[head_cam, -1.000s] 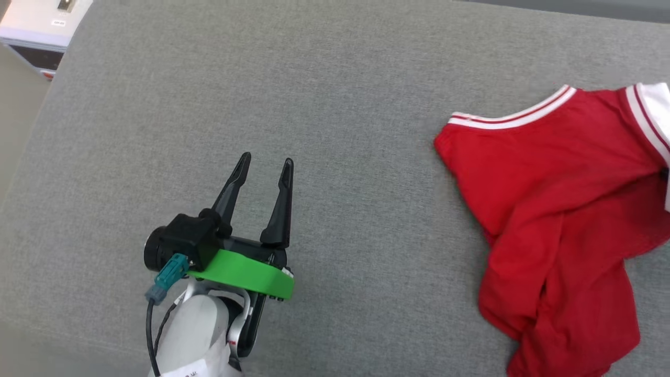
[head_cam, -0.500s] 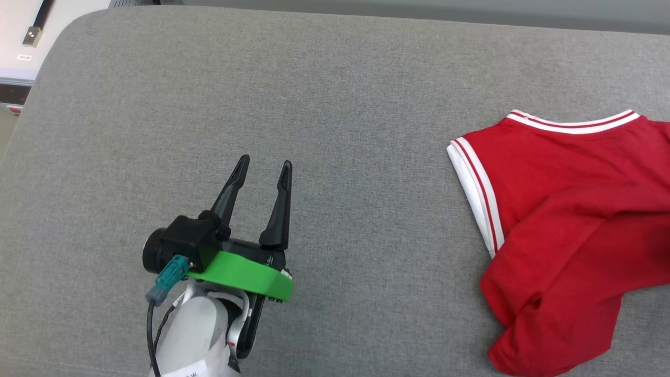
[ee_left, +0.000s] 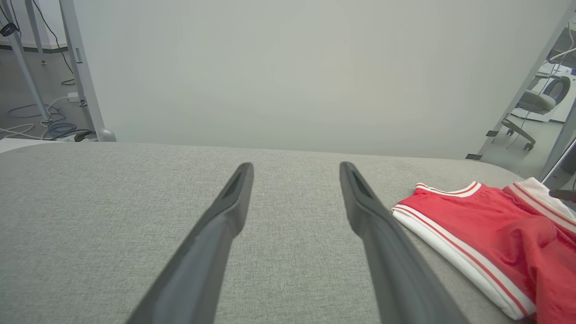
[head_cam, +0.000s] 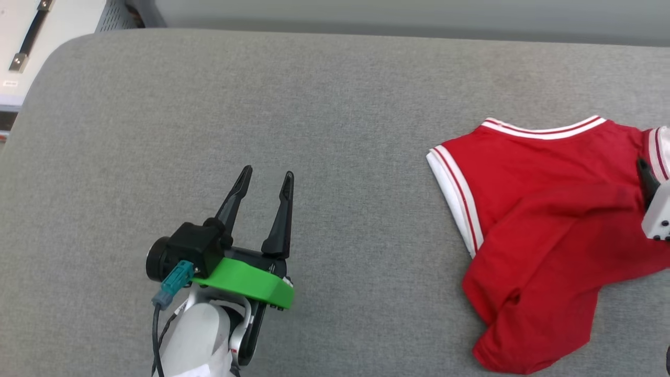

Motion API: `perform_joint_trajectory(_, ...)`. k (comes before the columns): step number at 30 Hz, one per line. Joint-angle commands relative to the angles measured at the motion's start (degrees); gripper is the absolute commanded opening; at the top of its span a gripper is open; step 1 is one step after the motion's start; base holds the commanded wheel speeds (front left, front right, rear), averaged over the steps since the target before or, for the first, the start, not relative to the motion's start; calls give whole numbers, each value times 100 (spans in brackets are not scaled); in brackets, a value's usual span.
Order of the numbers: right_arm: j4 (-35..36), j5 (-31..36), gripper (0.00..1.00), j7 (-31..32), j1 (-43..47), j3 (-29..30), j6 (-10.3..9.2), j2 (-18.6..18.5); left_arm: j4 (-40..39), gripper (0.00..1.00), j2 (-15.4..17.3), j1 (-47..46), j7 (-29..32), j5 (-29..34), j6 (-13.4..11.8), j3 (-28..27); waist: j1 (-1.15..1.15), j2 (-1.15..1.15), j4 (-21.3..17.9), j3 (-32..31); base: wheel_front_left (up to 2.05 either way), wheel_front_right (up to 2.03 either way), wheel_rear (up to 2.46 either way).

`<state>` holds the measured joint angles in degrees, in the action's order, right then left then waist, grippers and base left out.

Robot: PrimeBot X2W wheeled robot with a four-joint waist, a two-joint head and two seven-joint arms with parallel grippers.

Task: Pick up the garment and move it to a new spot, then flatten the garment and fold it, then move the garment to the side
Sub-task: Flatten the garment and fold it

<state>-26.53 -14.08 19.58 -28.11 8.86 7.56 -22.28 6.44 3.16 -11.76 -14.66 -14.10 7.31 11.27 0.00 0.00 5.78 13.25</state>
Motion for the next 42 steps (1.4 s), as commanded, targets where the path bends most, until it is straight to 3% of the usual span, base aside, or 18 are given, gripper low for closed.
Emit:
perform_joint_trajectory(1,154,-114,100,-221,126,-79,-8,9,0,100,-28,55,-34,-3,17,8,0,0,-153,-181,0,0,0)
perform_joint_trajectory(6,867,-516,100,-1085,507,-301,-8,142,9,100,-28,116,-34,-82,17,9,0,0,-293,-424,0,0,0)
perform_joint_trajectory(16,2297,-587,100,-2613,1952,-222,-8,1079,200,100,-28,340,-34,-120,-1,-5,0,0,-466,-658,0,0,0)
perform_joint_trajectory(22,2670,-440,100,-2878,2495,-164,-8,1570,292,100,-28,462,-34,-136,2,46,0,0,-529,-705,0,0,0)
perform_joint_trajectory(26,2753,-373,100,-2881,2617,-149,-8,1682,452,100,-28,455,-34,-145,6,186,0,0,-572,-666,0,0,0)
perform_joint_trajectory(33,2917,-158,100,-2757,2569,-184,-8,1749,907,100,17,-140,-27,490,-65,392,0,0,-748,-365,0,0,0)
perform_joint_trajectory(38,3080,-20,100,-2743,2568,-270,-8,1809,1299,100,0,-1050,815,314,-23,708,0,0,-918,-56,0,0,0)
perform_joint_trajectory(42,3171,25,100,-2718,2541,-311,-8,1848,1512,100,-18,-1828,2047,-241,2,986,0,0,-1036,191,0,0,0)
